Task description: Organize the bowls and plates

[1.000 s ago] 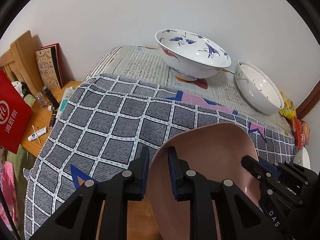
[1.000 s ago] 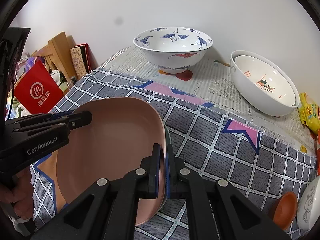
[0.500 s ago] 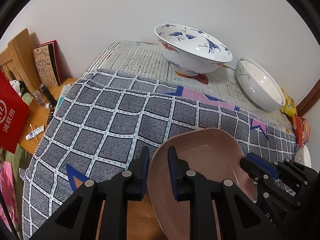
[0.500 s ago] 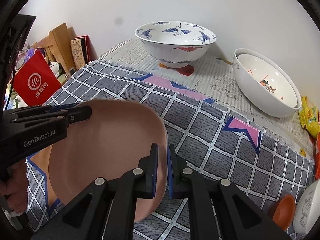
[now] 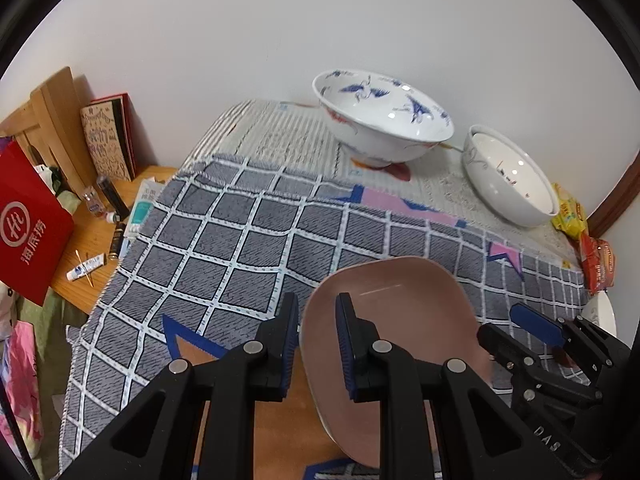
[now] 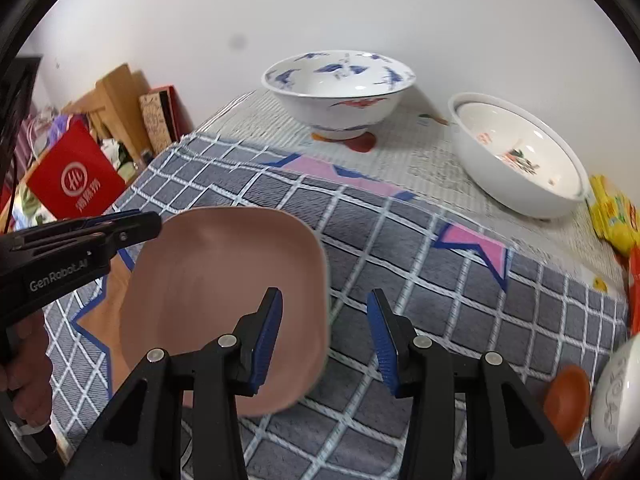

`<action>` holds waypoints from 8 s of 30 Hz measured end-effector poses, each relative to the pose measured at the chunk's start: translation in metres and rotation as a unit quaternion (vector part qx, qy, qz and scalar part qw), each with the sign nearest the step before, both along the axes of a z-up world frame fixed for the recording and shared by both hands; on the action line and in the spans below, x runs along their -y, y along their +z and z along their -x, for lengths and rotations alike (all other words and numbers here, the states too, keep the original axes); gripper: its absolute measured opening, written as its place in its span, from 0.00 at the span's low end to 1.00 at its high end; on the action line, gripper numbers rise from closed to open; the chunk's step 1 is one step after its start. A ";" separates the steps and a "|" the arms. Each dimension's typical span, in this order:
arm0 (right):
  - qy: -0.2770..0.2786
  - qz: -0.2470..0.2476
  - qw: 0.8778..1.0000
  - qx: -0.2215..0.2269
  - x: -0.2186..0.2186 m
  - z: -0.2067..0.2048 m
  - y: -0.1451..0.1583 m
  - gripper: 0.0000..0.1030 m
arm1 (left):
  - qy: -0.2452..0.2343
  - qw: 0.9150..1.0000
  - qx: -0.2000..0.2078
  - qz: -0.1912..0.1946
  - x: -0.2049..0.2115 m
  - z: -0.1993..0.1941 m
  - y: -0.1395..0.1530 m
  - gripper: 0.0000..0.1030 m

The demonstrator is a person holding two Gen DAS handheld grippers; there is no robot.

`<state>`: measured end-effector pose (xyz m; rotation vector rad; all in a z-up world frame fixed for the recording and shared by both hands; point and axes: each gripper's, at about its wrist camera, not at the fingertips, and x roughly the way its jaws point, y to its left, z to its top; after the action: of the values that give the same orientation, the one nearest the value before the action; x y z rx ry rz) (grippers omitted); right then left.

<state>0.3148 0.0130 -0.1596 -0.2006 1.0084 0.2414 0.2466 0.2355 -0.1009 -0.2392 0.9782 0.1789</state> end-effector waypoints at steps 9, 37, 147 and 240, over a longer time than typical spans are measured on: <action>-0.045 0.006 0.998 0.053 0.044 0.038 0.044 0.54 | -0.030 0.999 0.023 -0.015 0.049 0.014 0.029 0.35; -0.299 -0.031 0.951 0.069 0.347 0.180 0.109 0.54 | -0.177 0.984 0.004 -0.025 0.299 0.002 0.027 0.41; -0.276 -0.034 0.957 0.085 0.326 0.111 0.098 0.08 | -0.161 0.987 -0.010 0.006 0.255 -0.038 0.011 0.08; -0.218 0.125 0.967 -0.041 0.319 0.014 0.010 0.20 | -0.179 0.983 -0.026 0.020 0.258 -0.056 -0.013 0.08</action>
<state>0.3006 -0.3059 -0.1491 -0.1936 1.1376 -0.2827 0.3024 -0.0220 -0.1140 -0.0920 1.0612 -0.1653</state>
